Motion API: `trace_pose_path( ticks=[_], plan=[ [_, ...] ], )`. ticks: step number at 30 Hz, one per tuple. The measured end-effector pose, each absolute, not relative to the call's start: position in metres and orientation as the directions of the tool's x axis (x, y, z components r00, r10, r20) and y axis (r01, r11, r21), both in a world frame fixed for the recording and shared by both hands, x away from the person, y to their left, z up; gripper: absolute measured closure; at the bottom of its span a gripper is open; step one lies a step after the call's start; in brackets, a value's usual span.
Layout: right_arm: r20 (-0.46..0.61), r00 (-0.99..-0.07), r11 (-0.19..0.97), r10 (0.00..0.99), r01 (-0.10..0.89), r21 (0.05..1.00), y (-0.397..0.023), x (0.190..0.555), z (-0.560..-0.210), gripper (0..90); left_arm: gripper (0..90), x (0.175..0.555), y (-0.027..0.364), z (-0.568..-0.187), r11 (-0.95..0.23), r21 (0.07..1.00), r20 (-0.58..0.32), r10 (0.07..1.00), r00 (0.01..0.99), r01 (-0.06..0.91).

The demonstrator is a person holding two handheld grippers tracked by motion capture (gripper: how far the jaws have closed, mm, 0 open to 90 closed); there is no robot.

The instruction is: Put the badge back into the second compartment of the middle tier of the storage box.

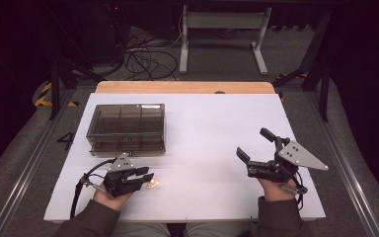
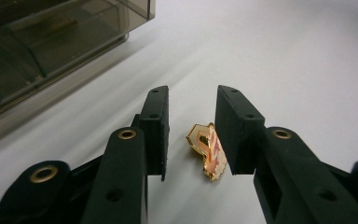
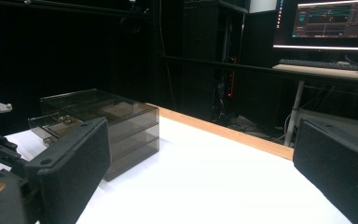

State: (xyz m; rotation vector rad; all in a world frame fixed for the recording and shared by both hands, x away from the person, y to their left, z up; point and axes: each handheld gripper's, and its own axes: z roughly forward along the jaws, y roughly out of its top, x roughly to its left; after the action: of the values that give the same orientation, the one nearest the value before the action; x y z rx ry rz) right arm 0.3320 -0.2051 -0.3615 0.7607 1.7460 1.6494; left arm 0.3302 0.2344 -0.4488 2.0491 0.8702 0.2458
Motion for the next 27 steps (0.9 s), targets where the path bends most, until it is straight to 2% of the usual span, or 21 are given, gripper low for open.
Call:
trace_pose_path(
  ticks=[27],
  plan=[
    [-0.05,-0.647,0.064,0.761,-0.003,0.998,-0.203,0.3321,-0.3626,5.4,68.7,0.3393,0.2311,-0.458,-0.386,0.734,-0.213,0.651,0.729,0.559]
  ],
)
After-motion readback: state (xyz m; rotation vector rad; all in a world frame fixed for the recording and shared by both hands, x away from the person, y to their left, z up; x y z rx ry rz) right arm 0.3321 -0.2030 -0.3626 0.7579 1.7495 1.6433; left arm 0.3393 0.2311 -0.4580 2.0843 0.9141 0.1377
